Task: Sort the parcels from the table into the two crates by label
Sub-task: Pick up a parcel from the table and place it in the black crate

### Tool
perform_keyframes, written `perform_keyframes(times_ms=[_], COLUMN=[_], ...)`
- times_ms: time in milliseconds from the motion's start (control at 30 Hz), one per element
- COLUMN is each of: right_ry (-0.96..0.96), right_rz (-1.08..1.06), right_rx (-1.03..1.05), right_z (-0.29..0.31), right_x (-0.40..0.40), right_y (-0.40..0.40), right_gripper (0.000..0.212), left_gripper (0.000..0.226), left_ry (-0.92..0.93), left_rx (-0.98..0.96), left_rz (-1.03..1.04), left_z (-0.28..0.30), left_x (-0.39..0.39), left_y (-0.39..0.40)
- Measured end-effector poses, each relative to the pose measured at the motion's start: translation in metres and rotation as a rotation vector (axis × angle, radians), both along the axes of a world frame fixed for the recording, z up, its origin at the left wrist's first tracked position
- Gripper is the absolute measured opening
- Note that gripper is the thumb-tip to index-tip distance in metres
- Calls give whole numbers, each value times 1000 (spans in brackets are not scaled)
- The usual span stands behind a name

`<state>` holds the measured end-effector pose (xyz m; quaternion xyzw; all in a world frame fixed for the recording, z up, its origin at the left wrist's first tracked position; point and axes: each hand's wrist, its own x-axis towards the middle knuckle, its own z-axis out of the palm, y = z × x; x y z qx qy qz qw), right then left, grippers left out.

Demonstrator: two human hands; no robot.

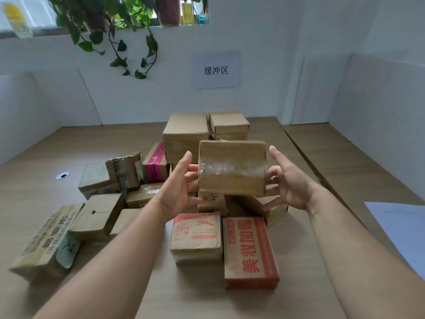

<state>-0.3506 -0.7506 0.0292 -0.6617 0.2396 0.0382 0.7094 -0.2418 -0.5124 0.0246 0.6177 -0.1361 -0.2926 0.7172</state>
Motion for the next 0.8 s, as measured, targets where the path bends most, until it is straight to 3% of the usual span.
perform_keyframes(times_ms=[100, 200, 267, 333, 400, 467, 600, 700, 800], right_ry=[38, -73, -123, -161, -213, -281, -269, -236, -270], right_rz=[-71, -69, -43, -25, -31, 3, 292, 228, 164], right_rx=[75, 199, 239, 284, 314, 329, 293, 258, 232], right_z=[-20, -31, -37, -39, -38, -38, -52, -57, -62], right_x=[4, 4, 4, 4, 4, 4, 3, 8, 12], right_y=[21, 37, 44, 49, 52, 53, 46, 52, 59], right_gripper=[89, 59, 51, 59, 67, 60, 81, 94, 87], left_gripper=[60, 60, 43, 30, 31, 29, 29, 46, 72], left_ry=[30, 17, 22, 42, 67, 67, 15, 11, 15], left_rx=[10, 98, 113, 142, 178, 177, 65, 21, -21], left_rz=[60, 90, 96, 57, 0, -46, 4, 90, 159], left_z=[1, -3, -4, -7, -10, -14, -29, -43, -54], left_x=[-5, -8, -11, -11, -10, -9, -8, -12, -9], left_y=[9, 16, 19, 23, 29, 36, 42, 45, 47])
